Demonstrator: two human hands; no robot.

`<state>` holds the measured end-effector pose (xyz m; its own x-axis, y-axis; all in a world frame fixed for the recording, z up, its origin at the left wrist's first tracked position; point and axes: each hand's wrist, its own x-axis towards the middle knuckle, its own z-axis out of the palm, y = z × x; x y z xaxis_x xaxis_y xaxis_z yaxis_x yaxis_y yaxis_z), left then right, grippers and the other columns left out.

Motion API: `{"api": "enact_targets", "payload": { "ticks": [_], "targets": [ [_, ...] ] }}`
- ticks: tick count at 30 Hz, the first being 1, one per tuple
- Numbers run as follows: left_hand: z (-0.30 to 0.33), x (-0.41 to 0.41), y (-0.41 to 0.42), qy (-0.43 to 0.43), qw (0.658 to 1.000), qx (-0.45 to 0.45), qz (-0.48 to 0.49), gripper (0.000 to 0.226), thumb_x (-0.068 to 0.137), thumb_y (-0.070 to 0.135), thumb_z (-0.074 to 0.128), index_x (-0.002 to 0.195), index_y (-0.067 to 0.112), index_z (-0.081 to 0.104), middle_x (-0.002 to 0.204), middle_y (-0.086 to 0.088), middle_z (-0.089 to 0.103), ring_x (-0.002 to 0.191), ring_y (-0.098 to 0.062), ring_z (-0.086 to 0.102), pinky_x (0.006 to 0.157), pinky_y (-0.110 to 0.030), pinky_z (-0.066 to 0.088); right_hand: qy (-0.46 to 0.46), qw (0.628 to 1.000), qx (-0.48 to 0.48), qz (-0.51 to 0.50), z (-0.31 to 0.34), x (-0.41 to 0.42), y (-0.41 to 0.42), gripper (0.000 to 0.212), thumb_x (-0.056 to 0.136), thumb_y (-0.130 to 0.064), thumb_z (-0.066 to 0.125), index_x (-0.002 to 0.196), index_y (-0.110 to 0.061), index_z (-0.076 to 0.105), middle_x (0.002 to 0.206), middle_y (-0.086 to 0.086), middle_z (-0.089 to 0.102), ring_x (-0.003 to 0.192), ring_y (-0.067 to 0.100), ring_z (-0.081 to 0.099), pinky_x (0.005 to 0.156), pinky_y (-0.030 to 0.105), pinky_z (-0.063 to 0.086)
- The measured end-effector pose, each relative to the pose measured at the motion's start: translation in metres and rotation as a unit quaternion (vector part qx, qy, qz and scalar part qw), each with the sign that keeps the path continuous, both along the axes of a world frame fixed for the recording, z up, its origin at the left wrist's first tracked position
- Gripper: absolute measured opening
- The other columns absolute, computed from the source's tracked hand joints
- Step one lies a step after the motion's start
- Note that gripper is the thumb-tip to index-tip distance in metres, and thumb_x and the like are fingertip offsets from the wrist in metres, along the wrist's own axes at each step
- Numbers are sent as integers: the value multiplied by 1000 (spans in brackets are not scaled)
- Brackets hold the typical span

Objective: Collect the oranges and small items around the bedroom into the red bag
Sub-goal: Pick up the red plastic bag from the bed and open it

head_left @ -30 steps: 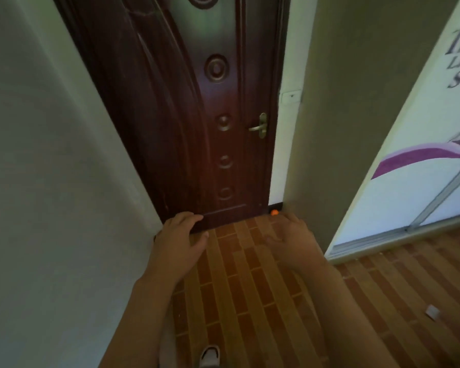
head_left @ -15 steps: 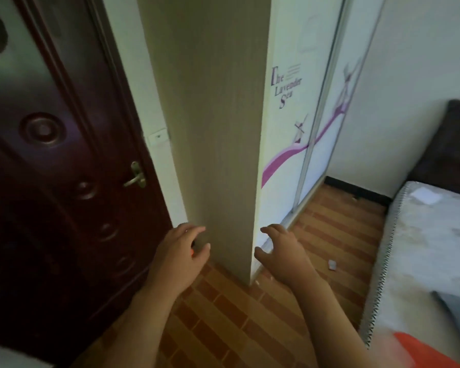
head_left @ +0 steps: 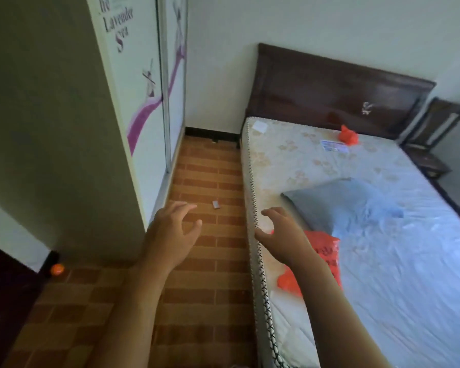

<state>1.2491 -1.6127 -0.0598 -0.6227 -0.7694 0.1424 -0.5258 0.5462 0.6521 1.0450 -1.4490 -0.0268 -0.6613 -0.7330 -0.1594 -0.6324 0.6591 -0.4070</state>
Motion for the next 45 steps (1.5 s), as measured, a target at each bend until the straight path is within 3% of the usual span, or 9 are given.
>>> {"api": "enact_targets", "payload": {
  "ticks": [6, 15, 29, 36, 41, 45],
  "targets": [
    [-13, -29, 5, -5, 999, 10, -51, 44, 99, 48, 59, 139, 34, 57, 148, 8, 56, 135, -16, 54, 101, -37, 50, 19, 999, 30, -36, -1, -6, 20, 64, 82, -53, 57, 139, -24, 59, 143, -4, 53, 130, 23, 50, 107, 47, 45],
    [-8, -48, -14, -15, 1000, 0, -16, 43, 99, 45, 62, 138, 28, 60, 145, 3, 59, 131, -19, 57, 102, -37, 51, 7, 1000, 10, -6, -3, -30, -12, 58, 90, -46, 62, 144, -24, 55, 145, -5, 50, 130, 22, 50, 108, 45, 44],
    [38, -186, -24, 1, 998, -65, 16, 42, 98, 47, 63, 138, 34, 60, 148, 9, 56, 135, -15, 53, 105, -33, 48, -13, 995, -92, 28, 13, -189, -48, 61, 95, -45, 62, 149, -21, 49, 153, -3, 44, 137, 22, 44, 114, 45, 41],
    [25, -291, -5, -27, 995, -65, -75, 42, 100, 44, 62, 140, 34, 58, 148, 10, 54, 136, -13, 51, 105, -31, 45, -55, 987, -114, -96, -22, -280, 23, 81, 71, -63, 46, 140, -24, 57, 145, -6, 51, 131, 23, 52, 110, 50, 44],
    [13, -382, 9, -56, 976, -55, -201, 40, 98, 44, 62, 136, 32, 61, 143, 9, 57, 131, -14, 54, 106, -43, 52, -84, 967, -110, -213, -50, -329, 85, 65, 79, -46, 66, 137, -18, 61, 141, 1, 55, 127, 29, 54, 107, 45, 46],
    [0, -450, 31, -70, 951, -46, -298, 39, 95, 32, 68, 133, 22, 67, 137, 2, 62, 126, -20, 57, 108, -36, 46, -97, 936, -117, -319, -69, -346, 133, 66, 78, -51, 66, 135, -19, 63, 139, 1, 56, 125, 27, 57, 107, 44, 47]
  ]
}}
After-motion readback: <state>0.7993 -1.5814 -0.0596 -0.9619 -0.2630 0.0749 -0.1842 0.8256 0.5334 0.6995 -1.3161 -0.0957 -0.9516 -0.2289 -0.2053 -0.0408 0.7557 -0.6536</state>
